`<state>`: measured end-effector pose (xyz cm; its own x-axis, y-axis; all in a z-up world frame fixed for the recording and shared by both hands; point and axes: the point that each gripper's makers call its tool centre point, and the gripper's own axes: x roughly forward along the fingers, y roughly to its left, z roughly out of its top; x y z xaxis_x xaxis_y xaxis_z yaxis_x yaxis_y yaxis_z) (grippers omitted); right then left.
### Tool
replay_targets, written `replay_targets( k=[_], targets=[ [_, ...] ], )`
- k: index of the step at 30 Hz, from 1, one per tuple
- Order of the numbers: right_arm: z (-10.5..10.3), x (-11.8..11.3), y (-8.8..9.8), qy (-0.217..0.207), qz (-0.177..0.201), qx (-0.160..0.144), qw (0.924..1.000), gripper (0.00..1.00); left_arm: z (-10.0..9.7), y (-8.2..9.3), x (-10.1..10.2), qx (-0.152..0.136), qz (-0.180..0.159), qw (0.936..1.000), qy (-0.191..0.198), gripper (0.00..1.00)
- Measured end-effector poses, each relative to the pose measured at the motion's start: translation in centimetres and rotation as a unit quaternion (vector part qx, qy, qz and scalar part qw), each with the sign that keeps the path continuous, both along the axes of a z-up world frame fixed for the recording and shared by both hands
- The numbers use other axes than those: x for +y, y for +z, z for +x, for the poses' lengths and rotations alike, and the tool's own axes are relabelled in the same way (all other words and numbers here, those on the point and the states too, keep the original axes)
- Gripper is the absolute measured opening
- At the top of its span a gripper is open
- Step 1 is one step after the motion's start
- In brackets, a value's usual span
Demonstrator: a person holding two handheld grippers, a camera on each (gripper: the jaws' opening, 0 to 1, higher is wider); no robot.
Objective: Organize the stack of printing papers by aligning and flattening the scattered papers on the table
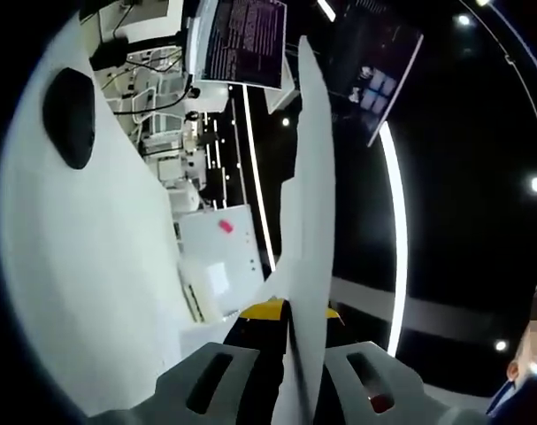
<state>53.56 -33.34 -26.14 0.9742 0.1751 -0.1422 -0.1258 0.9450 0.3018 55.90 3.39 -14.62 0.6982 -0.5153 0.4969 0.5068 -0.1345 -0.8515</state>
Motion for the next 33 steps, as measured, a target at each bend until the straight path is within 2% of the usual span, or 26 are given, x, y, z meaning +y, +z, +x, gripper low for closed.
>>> replay_targets(
  k=[14, 21, 26, 30, 33],
  targets=[
    [0.1, -1.0, 3.1, 0.008, -0.009, -0.037, 0.9993, 0.0, 0.1, -0.1, 0.1, 0.0, 0.002, 1.0, 0.002, 0.06],
    [-0.2, -0.8, 5.7, 0.033, 0.003, -0.048, 0.9983, 0.0, -0.1, -0.1, 0.1, 0.001, 0.002, 1.0, 0.001, 0.06],
    [-0.2, -0.5, 7.3, 0.045, -0.016, -0.053, 0.9974, 0.0, -0.2, 0.1, 0.2, 0.0, 0.001, 1.0, 0.001, 0.06],
    [-0.6, -0.1, 9.3, 0.049, -0.022, -0.074, 0.9958, 0.0, -0.1, 0.4, 0.2, -0.003, -0.001, 1.0, 0.004, 0.06],
    [-1.0, 0.3, 10.7, 0.06, -0.011, -0.087, 0.9943, 0.0, -0.2, 0.6, 0.1, -0.004, 0.0, 1.0, 0.003, 0.06]
  ],
)
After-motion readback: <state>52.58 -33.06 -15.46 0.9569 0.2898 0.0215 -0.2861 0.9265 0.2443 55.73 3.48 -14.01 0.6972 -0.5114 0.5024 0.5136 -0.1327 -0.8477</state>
